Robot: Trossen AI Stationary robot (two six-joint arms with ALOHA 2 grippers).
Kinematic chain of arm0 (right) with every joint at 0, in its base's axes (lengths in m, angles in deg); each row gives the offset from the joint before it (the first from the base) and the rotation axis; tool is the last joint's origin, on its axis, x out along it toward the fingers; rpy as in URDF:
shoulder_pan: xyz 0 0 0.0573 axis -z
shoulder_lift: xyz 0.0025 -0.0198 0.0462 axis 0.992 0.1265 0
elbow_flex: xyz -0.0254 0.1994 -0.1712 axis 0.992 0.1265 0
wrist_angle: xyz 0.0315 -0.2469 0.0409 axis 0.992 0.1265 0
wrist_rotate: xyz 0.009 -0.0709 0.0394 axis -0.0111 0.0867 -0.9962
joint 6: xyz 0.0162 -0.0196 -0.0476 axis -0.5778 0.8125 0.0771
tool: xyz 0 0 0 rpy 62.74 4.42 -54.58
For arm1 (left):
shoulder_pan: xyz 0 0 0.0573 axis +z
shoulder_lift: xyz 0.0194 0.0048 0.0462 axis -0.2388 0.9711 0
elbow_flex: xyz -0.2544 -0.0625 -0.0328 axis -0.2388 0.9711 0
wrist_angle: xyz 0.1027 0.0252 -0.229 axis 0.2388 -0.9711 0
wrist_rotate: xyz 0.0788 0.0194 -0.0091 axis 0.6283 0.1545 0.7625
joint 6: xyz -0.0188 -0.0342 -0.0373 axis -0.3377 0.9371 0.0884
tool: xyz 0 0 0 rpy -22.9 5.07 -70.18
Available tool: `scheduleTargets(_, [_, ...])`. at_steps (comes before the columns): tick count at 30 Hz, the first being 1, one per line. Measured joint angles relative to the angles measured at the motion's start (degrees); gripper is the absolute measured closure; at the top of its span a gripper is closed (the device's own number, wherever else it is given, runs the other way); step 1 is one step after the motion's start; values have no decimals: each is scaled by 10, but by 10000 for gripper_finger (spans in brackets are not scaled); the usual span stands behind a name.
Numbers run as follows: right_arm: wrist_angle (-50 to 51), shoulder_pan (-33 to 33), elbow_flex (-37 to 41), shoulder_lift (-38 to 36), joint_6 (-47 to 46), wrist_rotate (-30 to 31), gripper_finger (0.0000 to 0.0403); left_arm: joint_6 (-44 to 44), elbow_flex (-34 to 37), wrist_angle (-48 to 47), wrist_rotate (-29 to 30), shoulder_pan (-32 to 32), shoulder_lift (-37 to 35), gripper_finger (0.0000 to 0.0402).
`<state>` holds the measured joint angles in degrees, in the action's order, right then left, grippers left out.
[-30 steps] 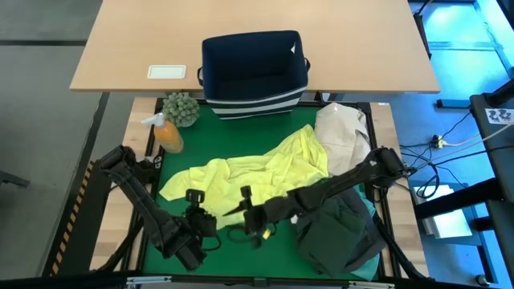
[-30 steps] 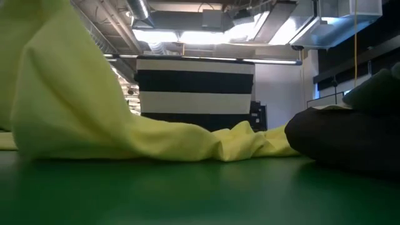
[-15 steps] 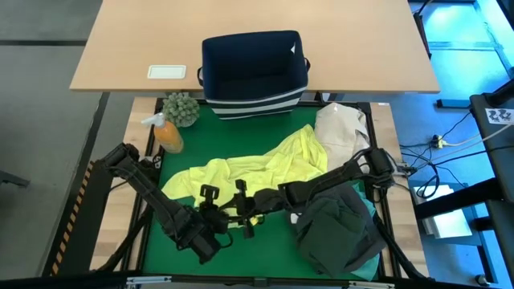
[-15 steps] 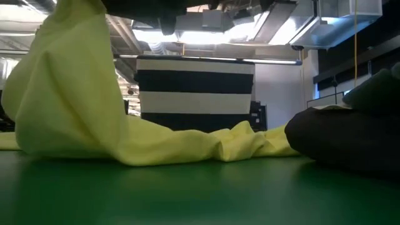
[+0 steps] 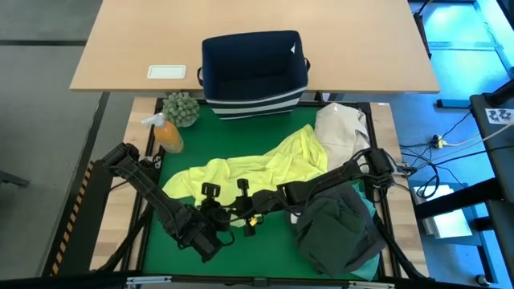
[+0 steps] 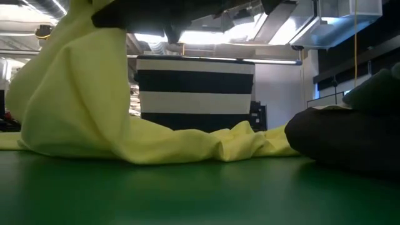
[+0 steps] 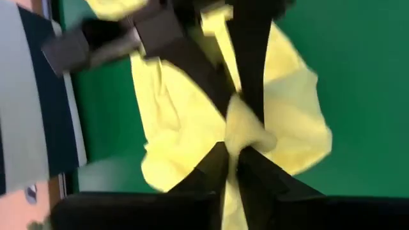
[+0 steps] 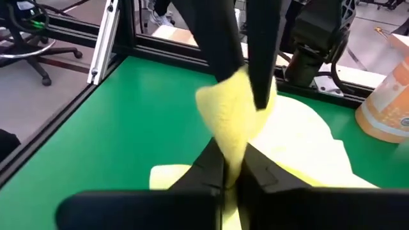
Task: Fold laundry
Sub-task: Fold the yellow shirt on the table
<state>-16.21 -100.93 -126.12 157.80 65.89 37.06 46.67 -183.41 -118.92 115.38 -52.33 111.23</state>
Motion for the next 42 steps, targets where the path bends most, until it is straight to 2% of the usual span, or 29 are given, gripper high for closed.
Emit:
scheduleTargets(4, [3,3,0,0,2,6,379,67,0,-63,-13,-17,-2,334])
scheduleTargets(7, [7,7,0,0,2,5,393,129,0,-88,-13,-41,-7,307])
scheduleTargets(12, [7,11,0,0,-6,5,387,212,7,-50,9,-96,-8,280])
scheduleTargets(16, [9,14,-3,0,-8,4,393,249,62,34,55,-135,-7,276])
scheduleTargets(22, [9,13,-17,0,-9,-13,391,292,192,184,105,-152,-7,275])
scheduleTargets(28, [18,14,-34,0,-9,-26,392,350,280,248,151,-145,-7,275])
scheduleTargets(34, [24,14,-40,0,-8,-39,392,359,324,300,151,-129,-7,275])
scheduleTargets(42, [25,14,-40,0,-7,-42,395,359,327,307,158,-136,-11,275])
